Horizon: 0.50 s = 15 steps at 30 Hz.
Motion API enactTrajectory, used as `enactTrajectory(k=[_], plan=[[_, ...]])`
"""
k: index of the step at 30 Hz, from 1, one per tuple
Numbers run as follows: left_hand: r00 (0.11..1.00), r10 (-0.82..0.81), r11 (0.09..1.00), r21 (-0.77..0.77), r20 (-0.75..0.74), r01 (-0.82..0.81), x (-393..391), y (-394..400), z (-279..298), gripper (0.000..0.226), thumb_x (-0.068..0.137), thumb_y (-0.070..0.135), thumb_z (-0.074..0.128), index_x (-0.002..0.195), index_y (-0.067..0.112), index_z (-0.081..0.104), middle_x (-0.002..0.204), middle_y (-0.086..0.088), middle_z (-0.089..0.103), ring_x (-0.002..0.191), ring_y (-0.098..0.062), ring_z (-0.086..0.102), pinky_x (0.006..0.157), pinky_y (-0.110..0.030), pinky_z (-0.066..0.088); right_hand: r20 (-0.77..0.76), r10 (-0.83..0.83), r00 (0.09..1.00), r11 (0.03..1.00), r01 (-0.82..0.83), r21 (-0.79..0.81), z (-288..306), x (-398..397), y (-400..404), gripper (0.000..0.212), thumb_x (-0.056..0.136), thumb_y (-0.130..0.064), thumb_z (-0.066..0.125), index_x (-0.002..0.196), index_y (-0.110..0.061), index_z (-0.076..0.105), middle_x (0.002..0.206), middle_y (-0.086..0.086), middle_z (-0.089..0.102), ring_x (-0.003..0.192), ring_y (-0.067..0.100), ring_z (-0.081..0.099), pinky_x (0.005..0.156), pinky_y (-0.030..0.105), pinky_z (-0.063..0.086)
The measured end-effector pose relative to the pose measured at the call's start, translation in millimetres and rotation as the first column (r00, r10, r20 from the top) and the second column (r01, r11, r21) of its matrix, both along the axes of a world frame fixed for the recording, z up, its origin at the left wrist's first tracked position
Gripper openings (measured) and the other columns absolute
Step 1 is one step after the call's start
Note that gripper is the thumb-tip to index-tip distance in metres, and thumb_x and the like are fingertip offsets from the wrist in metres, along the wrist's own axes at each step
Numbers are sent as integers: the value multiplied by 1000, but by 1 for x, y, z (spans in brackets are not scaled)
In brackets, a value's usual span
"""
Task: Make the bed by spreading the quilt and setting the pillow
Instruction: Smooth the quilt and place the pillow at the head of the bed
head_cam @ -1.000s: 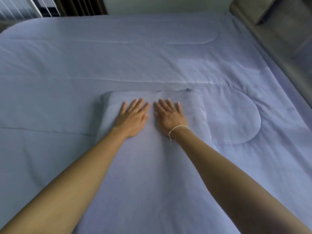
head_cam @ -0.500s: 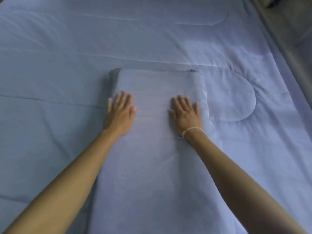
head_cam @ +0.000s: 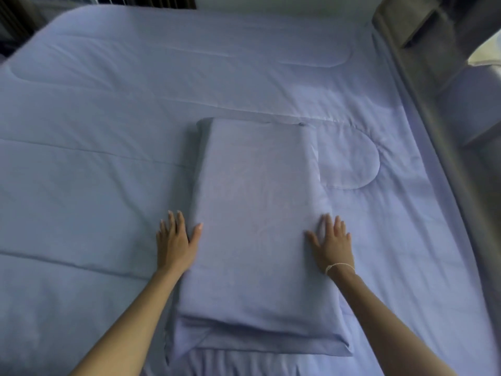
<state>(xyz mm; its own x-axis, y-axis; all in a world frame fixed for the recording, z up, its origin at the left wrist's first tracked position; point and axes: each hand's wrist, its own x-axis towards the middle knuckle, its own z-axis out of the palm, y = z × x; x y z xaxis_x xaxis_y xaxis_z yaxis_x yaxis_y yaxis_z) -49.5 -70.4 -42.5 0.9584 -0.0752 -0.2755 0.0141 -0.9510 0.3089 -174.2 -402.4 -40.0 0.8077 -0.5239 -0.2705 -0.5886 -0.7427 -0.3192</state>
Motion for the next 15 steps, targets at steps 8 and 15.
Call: enactTrajectory(k=[8,15], plan=[[978,156,914,-354,-137,-196,13,-37,9,68,98,43,39,147,-1,21,152,-21,28,139,-34,31,112,-35,24,-4,-332,943,863,306,402,20,35,13,79,85,-52,60,144,-13,26,141,15,46,128,35,44,101,40,37],[885,193,740,-530,-423,-414,50,-14,-29,101,73,87,36,143,14,38,147,-5,43,132,-24,43,112,-38,32,18,-466,885,723,368,585,2,40,9,81,71,-61,68,138,-29,36,127,3,57,116,29,54,96,37,44]])
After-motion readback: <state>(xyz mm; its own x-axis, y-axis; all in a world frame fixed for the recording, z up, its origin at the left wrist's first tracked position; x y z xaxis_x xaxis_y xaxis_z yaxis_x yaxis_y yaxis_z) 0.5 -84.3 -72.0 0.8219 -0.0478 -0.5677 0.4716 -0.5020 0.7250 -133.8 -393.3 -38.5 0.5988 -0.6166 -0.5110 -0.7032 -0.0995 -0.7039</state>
